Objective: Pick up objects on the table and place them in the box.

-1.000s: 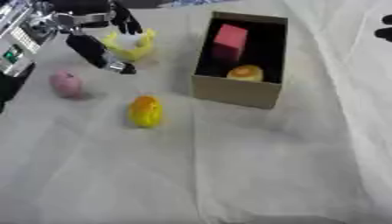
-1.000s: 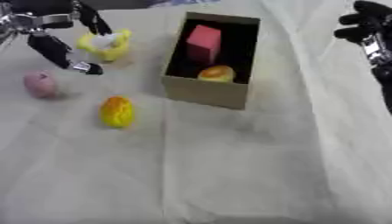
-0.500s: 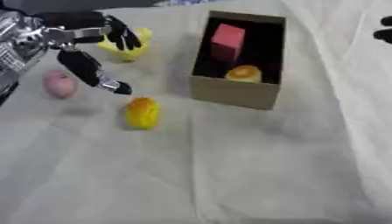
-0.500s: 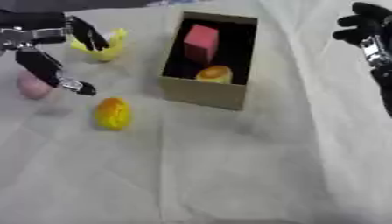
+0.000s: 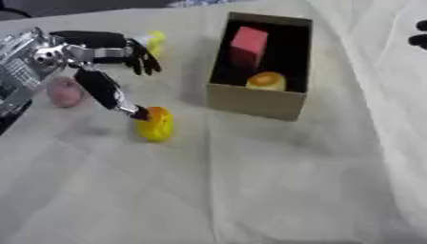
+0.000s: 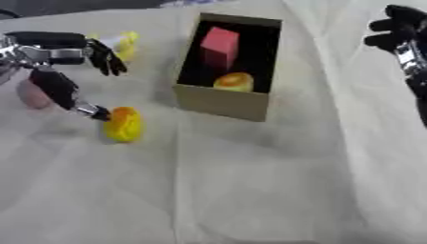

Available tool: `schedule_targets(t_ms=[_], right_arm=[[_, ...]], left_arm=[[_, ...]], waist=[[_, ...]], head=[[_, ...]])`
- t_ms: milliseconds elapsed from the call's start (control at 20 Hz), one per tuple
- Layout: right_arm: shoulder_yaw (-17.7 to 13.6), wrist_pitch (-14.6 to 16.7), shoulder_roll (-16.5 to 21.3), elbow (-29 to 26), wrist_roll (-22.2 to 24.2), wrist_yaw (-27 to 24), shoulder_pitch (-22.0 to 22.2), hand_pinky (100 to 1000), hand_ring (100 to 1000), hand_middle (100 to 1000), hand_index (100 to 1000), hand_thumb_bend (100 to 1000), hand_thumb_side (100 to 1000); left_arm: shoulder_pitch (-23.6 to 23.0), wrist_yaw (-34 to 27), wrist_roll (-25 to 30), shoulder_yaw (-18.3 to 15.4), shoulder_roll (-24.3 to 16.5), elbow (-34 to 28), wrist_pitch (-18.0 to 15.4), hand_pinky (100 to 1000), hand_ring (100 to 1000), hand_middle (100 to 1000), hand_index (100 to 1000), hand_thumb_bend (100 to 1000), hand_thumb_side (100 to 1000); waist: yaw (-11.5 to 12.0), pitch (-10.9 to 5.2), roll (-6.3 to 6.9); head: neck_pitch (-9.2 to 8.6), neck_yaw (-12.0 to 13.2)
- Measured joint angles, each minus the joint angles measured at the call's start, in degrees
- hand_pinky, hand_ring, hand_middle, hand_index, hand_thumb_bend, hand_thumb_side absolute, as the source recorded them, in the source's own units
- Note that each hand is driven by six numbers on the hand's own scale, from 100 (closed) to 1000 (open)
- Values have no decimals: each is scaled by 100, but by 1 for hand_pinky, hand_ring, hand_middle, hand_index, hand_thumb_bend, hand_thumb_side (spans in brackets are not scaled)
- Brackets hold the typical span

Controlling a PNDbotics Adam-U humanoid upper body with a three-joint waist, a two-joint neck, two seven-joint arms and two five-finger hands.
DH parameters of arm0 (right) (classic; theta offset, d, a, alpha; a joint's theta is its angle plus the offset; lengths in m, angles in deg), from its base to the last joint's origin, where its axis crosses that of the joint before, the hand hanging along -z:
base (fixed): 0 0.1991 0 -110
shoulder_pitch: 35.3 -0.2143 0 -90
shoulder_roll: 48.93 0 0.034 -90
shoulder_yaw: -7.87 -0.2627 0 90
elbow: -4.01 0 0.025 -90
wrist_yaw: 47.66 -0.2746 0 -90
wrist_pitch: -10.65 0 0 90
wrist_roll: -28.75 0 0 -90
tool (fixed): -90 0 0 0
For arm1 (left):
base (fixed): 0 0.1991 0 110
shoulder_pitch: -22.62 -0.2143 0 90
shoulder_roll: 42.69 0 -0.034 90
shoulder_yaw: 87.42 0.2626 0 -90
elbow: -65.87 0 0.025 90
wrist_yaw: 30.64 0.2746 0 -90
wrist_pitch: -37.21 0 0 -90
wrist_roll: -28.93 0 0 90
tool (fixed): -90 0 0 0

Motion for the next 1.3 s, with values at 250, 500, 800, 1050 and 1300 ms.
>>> schedule_targets(t_ms=[250,500,800,1050,1300], right_arm=[[0,-7,-7,0,7,0,-1,902,768,755,889,100,717],[0,-7,-23,0,7,-2,-1,902,768,755,889,100,717],[0,-6,-51,0,7,-13,-1,902,767,755,890,100,717],[0,-4,-51,0,8,-16,0,902,767,755,890,100,716],[-1,-1,-53,0,6,-17,2,902,767,755,890,100,716]], left_arm=[[-7,136,78,97,162,203,-58,795,728,708,847,615,451],[-44,268,190,171,316,407,-172,790,718,693,841,620,432],[-57,543,277,233,353,500,-306,757,668,627,775,576,416],[-99,839,229,235,394,540,-450,731,627,589,738,478,391],[-135,919,207,252,447,568,-577,706,583,526,688,336,371]], waist=[[-10,0,-24],[-29,3,-28],[-31,18,-28],[-31,18,-32],[-31,18,-56]], head=[[-1,25],[-19,39],[-19,40],[-19,40],[-19,42]])
